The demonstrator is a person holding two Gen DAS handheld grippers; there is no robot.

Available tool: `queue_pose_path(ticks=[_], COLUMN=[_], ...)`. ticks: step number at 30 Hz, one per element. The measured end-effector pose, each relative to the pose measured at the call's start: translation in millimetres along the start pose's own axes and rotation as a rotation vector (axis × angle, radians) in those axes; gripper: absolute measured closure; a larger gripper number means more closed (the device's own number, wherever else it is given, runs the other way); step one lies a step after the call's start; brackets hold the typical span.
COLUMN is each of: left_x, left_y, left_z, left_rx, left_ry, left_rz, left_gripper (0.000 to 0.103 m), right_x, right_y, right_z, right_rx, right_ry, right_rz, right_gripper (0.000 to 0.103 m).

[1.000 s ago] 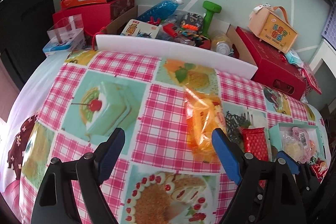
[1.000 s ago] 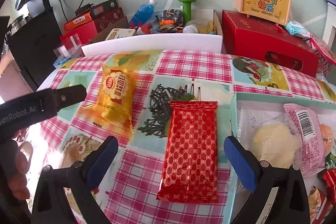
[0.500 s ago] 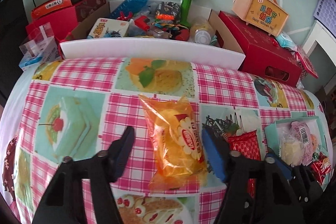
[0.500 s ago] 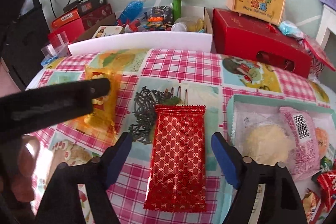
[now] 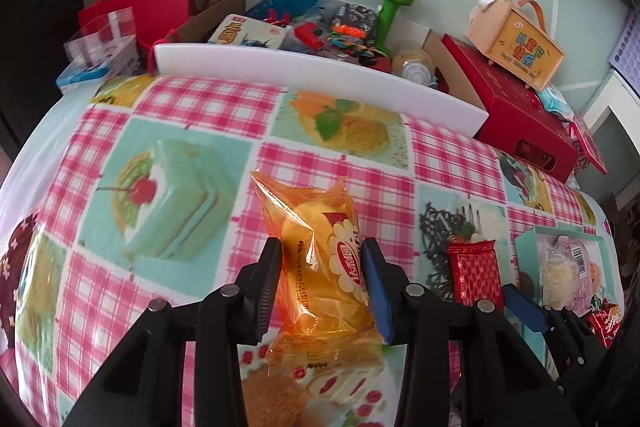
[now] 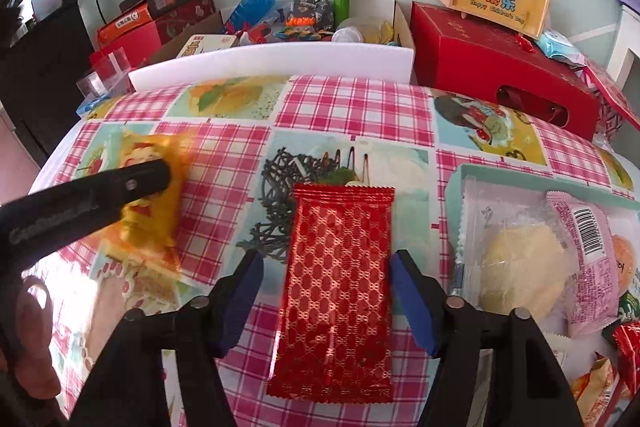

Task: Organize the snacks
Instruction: 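Grasp the yellow bread bag with the left gripper while the right grasps the red lattice pack, then carry the yellow bread bag with the left gripper while the right carries the red lattice pack over the tray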

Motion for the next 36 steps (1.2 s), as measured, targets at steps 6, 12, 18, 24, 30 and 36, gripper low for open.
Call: queue_pose_path(ticks=[6, 12, 18, 24, 30, 36], left_x=[-13.2, -26.1, -37.8, -49.8, -62.8, -76.9], left_y=[10.5, 17.0, 22.2, 29.1, 35.7, 43.1], left_z=[-19.1, -20.1, -15.5, -12.9, -9.2, -7.7], left_rx=[0.022, 0.025, 0.029, 0.03, 0.017, -0.005], left_ry=[0.038, 0.034, 0.018, 0.01, 0.009, 0.024], left_rz=[0.006, -0.008, -0.036, -0.06, -0.078, -0.085], left_gripper=[0.061, 0.061, 0.061, 0.061, 0.061, 0.061], right_x=[-3.3, -9.9, -18.8, -32.1, -51.7, -71.4], right_y=[-1.1, 3.4, 8.2, 16.4, 27.8, 41.5], right_z=[-8.3, -23.4, -33.4, -30.3, -24.0, -14.8], right_rx=[-0.003, 0.008, 0.006, -0.01, -0.028, -0.055], right_ry=[0.025, 0.051, 0.065, 0.061, 0.057, 0.04], right_rz=[-0.016, -0.028, -0.04, -0.055, -0.078, -0.091], right_gripper=[0.038, 0.043, 0.048, 0.052, 0.052, 0.053])
Point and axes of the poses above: each gripper's, at about its wrist camera, not at the fingertips, and y roughly against the way its jaws point, z to its right, x to its top, the point moved 10 cm from there along -y, roughly the way its jaws point, and after that the axes turned 2 degrees about -z, right-handed, at the moved point
